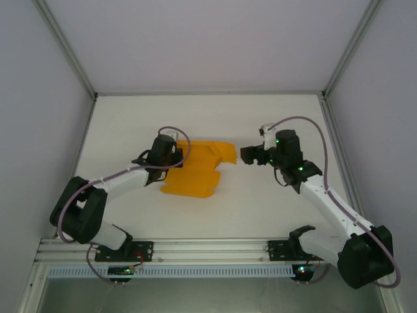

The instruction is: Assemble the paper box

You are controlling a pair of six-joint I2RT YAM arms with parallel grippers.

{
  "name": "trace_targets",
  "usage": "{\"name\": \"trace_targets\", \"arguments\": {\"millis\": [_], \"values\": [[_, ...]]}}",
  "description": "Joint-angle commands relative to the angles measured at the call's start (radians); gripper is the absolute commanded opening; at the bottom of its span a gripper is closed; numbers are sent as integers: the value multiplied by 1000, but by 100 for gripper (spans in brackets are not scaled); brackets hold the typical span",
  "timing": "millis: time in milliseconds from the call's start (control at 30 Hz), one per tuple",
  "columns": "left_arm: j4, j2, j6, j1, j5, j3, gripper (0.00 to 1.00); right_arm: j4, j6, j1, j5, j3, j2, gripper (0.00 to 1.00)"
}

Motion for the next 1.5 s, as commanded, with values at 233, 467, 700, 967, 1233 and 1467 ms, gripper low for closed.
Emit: {"name": "trace_targets", "arguments": {"millis": [233, 467, 700, 967, 1233, 1467], "values": [[55, -65, 30, 9, 60, -16, 0, -61, -155, -75, -469, 125, 270, 74], [59, -55, 26, 9, 50, -10, 0, -160, -305, 48, -512, 230, 390, 70], [59, -34, 22, 9, 43, -1, 0, -151, -329, 136, -492, 248, 427, 70], [63, -7, 18, 6, 39, -2, 0, -43, -260, 233, -295, 280, 471, 69], [54, 15, 25, -19, 8, 5, 0, 84, -93, 358, 200, 292, 508, 57], [36, 49, 23, -48, -9, 22, 0, 193, 28, 431, 544, 280, 585, 27]]}}
